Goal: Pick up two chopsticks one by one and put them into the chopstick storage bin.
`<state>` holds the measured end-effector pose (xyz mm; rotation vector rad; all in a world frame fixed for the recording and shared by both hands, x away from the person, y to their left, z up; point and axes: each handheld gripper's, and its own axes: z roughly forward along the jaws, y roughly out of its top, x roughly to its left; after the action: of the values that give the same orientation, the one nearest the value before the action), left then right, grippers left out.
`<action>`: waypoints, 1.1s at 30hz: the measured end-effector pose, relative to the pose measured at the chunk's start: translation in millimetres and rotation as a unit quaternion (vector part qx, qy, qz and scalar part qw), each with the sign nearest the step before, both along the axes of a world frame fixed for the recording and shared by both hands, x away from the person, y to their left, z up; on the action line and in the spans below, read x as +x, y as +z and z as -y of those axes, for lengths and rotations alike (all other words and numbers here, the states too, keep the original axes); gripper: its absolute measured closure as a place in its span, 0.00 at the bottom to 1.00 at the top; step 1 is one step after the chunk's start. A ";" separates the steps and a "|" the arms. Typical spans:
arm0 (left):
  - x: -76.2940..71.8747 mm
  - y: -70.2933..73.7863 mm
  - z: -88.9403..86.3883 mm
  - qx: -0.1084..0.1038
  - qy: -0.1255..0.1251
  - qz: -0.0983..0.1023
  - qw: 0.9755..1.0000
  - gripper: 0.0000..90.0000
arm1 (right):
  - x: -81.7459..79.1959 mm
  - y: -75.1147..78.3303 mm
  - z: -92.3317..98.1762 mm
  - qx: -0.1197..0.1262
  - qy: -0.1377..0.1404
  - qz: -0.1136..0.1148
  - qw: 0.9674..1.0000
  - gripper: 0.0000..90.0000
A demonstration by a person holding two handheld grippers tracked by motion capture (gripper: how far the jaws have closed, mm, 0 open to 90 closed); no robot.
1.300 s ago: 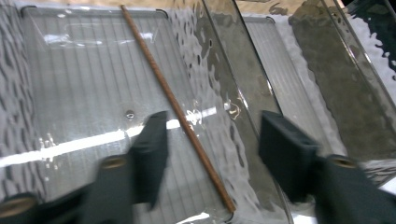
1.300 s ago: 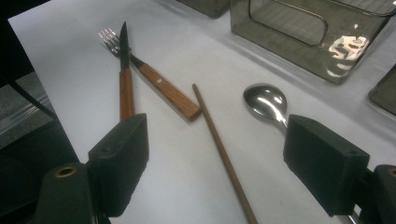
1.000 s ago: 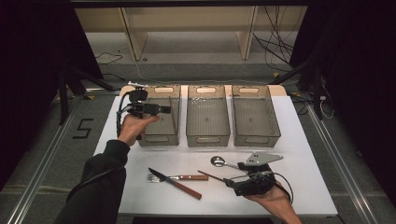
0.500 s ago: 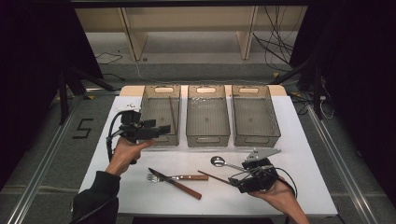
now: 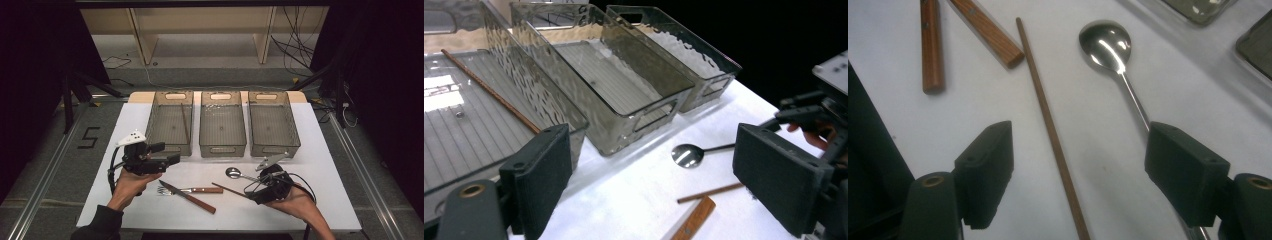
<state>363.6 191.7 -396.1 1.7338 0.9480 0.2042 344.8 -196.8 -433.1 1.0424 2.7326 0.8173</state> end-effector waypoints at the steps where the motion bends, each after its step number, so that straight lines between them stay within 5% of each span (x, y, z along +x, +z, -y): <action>1: -4.1 -0.9 0.0 0.000 -0.003 0.004 1.000 0.17 | 0.2 -0.3 -0.9 -0.003 -0.001 -0.003 1.000 0.33; 7: -21.3 -11.7 -2.1 -0.003 -0.004 0.015 1.000 0.17 | 4.6 -3.9 -6.0 -0.028 0.009 -0.020 0.999 0.38; 16: -33.7 -34.0 -0.7 -0.008 -0.003 0.004 1.000 0.17 | 8.4 -9.7 -15.0 -0.064 0.031 -0.038 0.997 0.51; 33: -48.2 -38.5 -1.1 -0.006 0.001 0.034 0.999 0.17 | 9.6 -19.1 -25.4 -0.137 0.063 -0.067 0.986 0.77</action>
<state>315.3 192.9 -434.6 1.7047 0.8990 0.2563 354.4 -171.4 -452.2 0.9064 2.9387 0.3783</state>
